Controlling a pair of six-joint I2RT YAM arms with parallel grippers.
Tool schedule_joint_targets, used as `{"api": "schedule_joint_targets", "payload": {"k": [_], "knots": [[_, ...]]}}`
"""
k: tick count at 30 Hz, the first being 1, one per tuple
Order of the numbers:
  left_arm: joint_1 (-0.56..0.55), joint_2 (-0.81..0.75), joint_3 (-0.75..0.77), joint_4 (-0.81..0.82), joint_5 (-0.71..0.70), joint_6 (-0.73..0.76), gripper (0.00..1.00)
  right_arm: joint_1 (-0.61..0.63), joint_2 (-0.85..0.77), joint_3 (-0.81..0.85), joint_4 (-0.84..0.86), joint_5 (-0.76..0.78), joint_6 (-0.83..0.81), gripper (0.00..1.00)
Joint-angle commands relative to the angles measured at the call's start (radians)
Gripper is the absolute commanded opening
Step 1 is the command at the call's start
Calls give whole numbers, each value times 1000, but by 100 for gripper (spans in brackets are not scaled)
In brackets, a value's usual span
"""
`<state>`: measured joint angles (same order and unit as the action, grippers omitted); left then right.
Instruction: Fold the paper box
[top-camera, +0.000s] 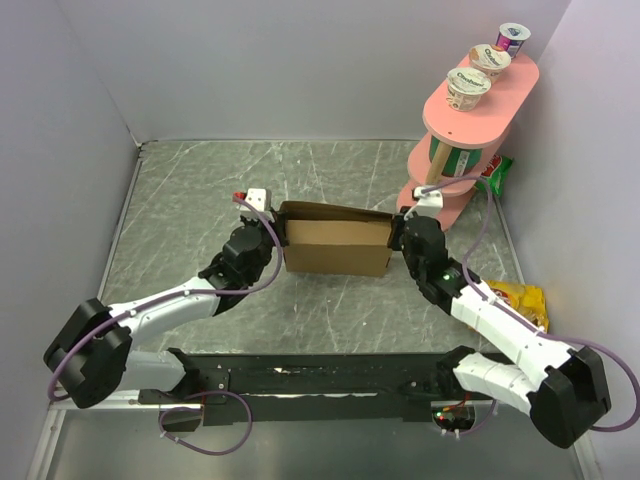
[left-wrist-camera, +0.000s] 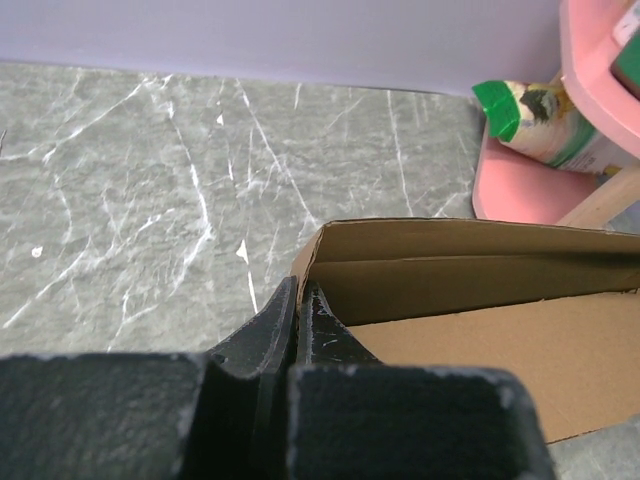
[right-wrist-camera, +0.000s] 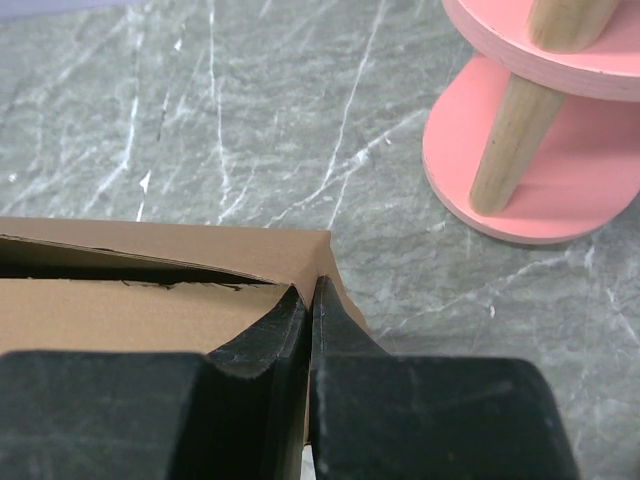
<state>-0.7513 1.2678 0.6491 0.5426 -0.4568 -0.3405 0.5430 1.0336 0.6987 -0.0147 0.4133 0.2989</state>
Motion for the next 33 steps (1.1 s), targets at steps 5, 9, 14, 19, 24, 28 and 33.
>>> {"api": "schedule_joint_targets", "payload": {"k": [5,9,14,19,24,28,33], "knots": [[-43,65,-146,-78,153,70,1,35,-9,-142,-134,10,32,0],[-43,70,-181,-47,184,103,1,46,2,-137,-163,33,69,0],[-43,85,-218,-15,201,103,1,87,37,-128,-202,82,144,0],[-43,105,-253,52,211,71,1,129,48,-160,-205,151,253,0],[-43,172,-215,48,178,34,1,141,54,-192,-143,142,250,0],[-52,225,-129,-39,167,-104,1,163,85,-174,-163,177,263,0],[-85,251,-77,-104,156,-224,1,170,114,-146,-169,177,261,0]]}}
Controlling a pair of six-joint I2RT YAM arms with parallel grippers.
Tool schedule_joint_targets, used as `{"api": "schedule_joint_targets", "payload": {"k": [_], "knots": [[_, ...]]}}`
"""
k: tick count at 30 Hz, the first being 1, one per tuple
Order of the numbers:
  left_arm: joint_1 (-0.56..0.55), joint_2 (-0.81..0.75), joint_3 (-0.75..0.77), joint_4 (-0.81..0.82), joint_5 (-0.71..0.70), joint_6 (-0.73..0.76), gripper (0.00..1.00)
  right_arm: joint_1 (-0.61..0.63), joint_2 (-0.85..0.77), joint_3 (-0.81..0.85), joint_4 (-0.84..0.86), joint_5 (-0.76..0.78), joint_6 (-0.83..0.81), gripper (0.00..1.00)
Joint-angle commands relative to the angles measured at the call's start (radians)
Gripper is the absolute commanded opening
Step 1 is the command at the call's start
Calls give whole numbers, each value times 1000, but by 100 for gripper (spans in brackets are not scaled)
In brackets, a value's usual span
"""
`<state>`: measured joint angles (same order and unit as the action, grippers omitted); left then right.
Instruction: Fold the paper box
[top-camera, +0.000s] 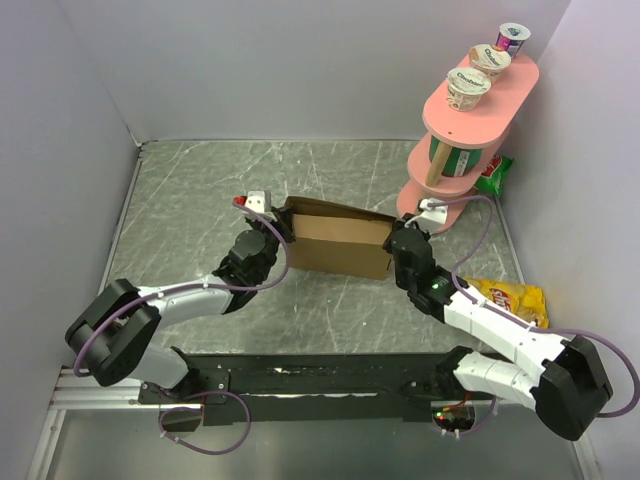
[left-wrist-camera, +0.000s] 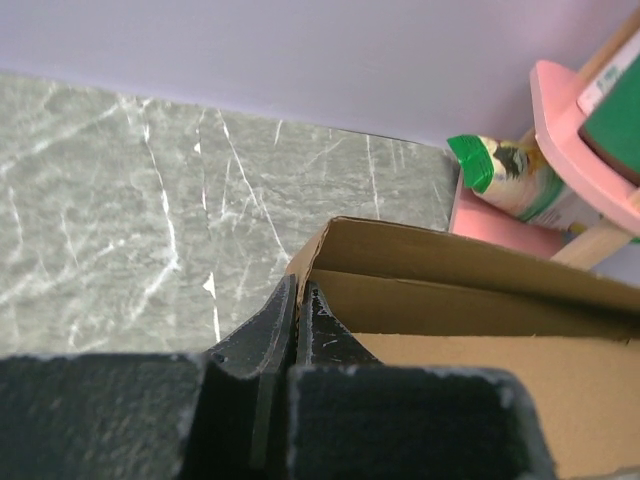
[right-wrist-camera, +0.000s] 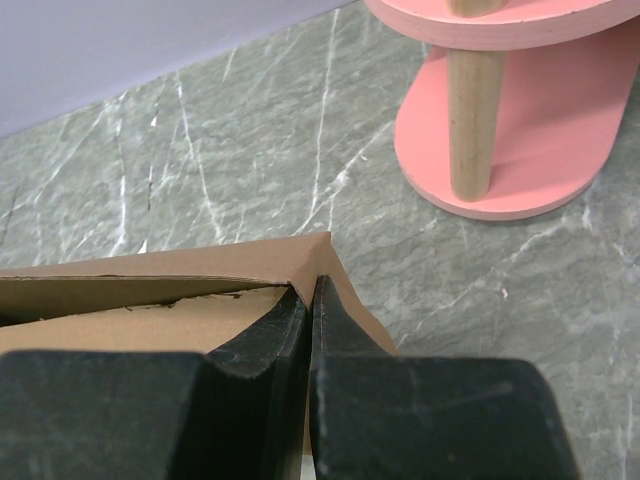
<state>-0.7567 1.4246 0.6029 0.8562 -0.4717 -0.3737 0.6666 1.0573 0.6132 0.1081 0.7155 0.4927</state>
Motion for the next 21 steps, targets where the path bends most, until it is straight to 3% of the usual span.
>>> {"api": "schedule_joint_targets", "payload": {"k": [1,6,14,21], "knots": [[-90,91,-26,-431,168,-212,1,45,93,-56,-295,-123,66,0],[-98,48,0,-534,188,-197,3,47,73,-46,-324,-116,58,0],[-96,-59,60,-703,235,-73,46,45,9,-26,-363,-110,9,0],[-81,-141,109,-848,272,19,70,45,10,-13,-374,-114,-9,0]]}}
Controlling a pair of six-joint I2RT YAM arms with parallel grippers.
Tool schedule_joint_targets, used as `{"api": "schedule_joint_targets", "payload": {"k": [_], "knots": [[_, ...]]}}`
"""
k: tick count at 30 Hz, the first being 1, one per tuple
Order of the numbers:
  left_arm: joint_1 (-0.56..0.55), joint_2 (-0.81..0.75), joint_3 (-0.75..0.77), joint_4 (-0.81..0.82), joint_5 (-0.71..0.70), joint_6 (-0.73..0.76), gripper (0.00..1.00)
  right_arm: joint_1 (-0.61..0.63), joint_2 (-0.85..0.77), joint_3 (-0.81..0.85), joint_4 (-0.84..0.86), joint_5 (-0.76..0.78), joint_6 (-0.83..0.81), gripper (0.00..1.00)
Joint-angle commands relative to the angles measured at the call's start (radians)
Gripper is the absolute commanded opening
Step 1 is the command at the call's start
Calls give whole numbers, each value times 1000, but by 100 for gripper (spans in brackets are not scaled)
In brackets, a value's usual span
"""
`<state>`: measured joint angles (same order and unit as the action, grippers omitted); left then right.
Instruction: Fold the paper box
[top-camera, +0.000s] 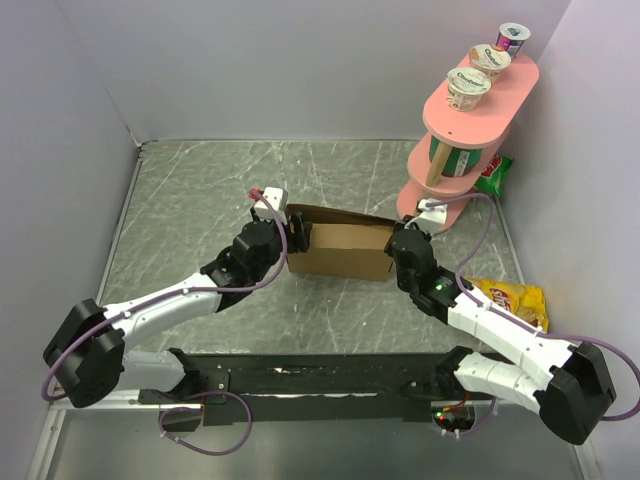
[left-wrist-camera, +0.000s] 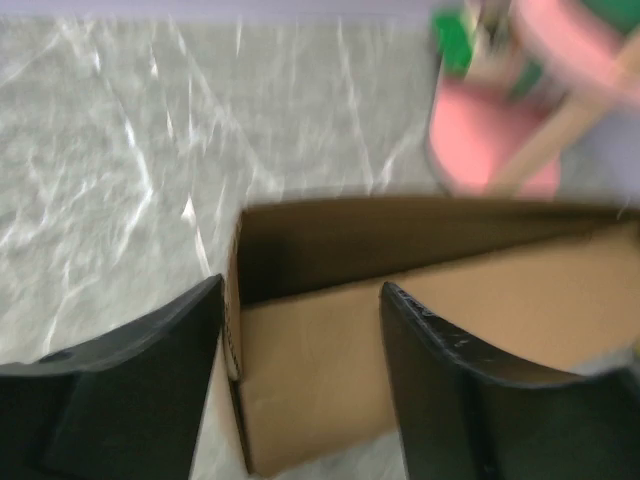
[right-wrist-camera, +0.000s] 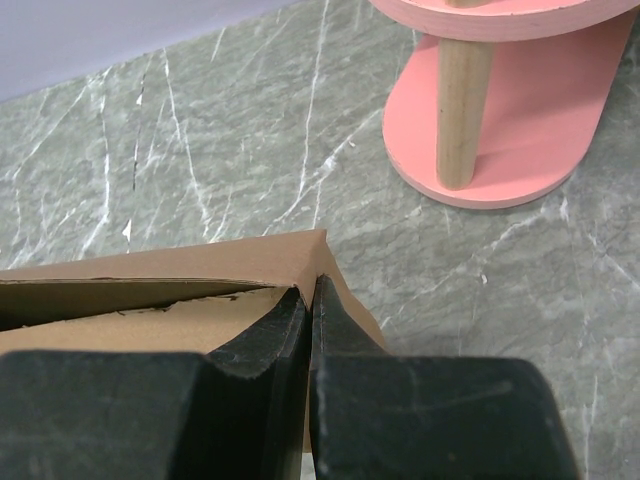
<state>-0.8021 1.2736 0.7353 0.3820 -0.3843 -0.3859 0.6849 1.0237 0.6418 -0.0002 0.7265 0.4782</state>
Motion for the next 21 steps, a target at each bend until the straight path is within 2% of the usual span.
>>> {"api": "schedule_joint_targets", "payload": {"k": [1,5,8,11,17,21], "knots": [[-26,-17,-24,-417,193,41,73,28,41,-42,-267,-130,7,0],[29,-94,-22,-495,293,79,86,27,39,-39,-262,-137,2,0],[79,-161,-14,-526,356,84,90,28,35,-39,-261,-145,-3,0],[115,-203,21,-546,393,82,93,27,29,-37,-259,-151,-7,0],[150,-158,134,-635,415,117,94,27,30,-39,-253,-154,-10,0],[178,-172,176,-670,485,136,96,28,32,-37,-258,-154,-13,0]]}}
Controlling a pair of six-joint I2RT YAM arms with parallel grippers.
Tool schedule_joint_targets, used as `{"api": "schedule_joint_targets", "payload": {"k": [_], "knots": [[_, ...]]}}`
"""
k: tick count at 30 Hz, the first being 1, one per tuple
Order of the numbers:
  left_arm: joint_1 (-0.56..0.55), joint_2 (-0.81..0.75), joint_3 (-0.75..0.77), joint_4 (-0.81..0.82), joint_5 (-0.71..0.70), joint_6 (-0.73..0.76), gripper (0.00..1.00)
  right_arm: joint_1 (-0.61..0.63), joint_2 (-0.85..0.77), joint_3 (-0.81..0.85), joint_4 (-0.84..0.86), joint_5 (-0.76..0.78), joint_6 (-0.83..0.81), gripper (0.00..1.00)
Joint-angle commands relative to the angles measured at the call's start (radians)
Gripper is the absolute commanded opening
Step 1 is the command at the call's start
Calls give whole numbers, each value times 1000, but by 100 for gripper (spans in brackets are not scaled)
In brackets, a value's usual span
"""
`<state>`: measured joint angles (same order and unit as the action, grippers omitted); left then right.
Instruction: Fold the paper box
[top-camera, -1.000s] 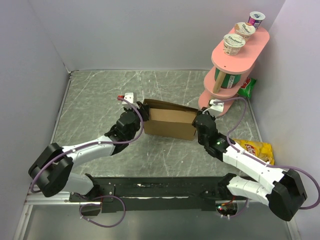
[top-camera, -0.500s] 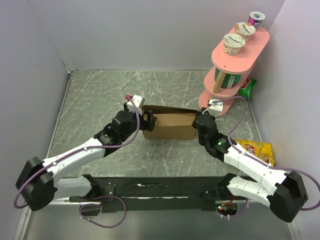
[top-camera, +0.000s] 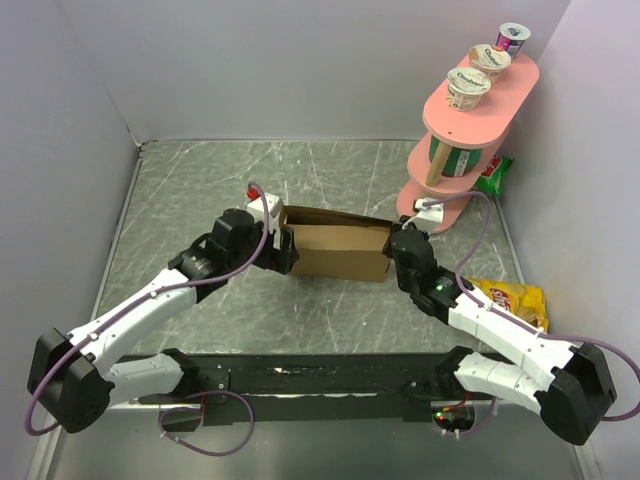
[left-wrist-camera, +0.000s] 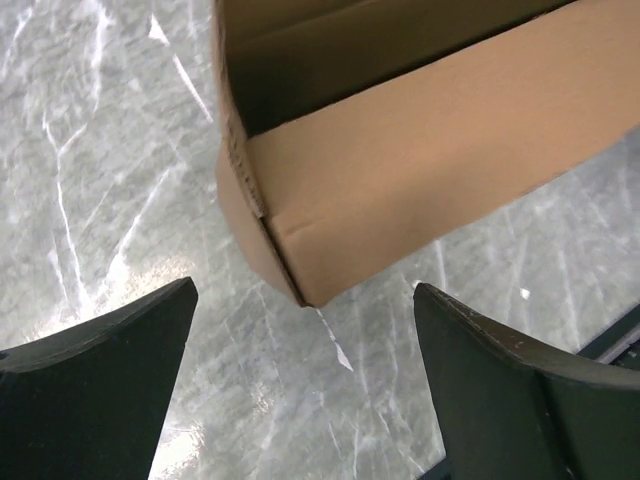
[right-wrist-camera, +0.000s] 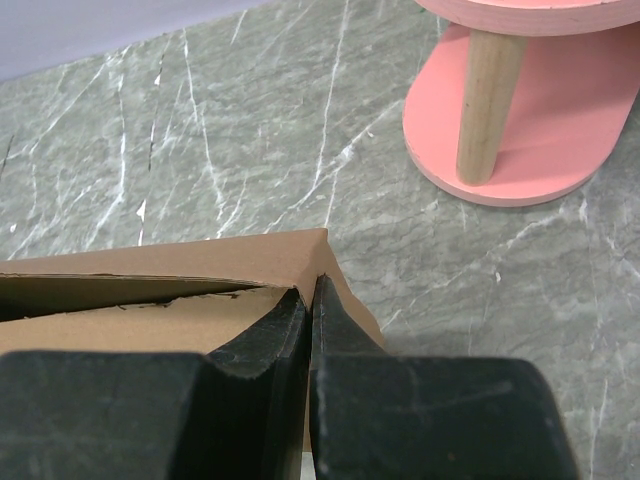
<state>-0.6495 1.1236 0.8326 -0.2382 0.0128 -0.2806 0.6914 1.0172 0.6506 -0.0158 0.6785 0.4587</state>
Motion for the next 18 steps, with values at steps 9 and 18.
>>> {"api": "schedule_joint_targets", "payload": {"k": [9,18], "knots": [[111,-85,236,11,136,-34,86,20,24,-42,-243,-105,-9,0],[148,105,307,120,41,-115,67,20,27,-45,-233,-114,-8,0]]}}
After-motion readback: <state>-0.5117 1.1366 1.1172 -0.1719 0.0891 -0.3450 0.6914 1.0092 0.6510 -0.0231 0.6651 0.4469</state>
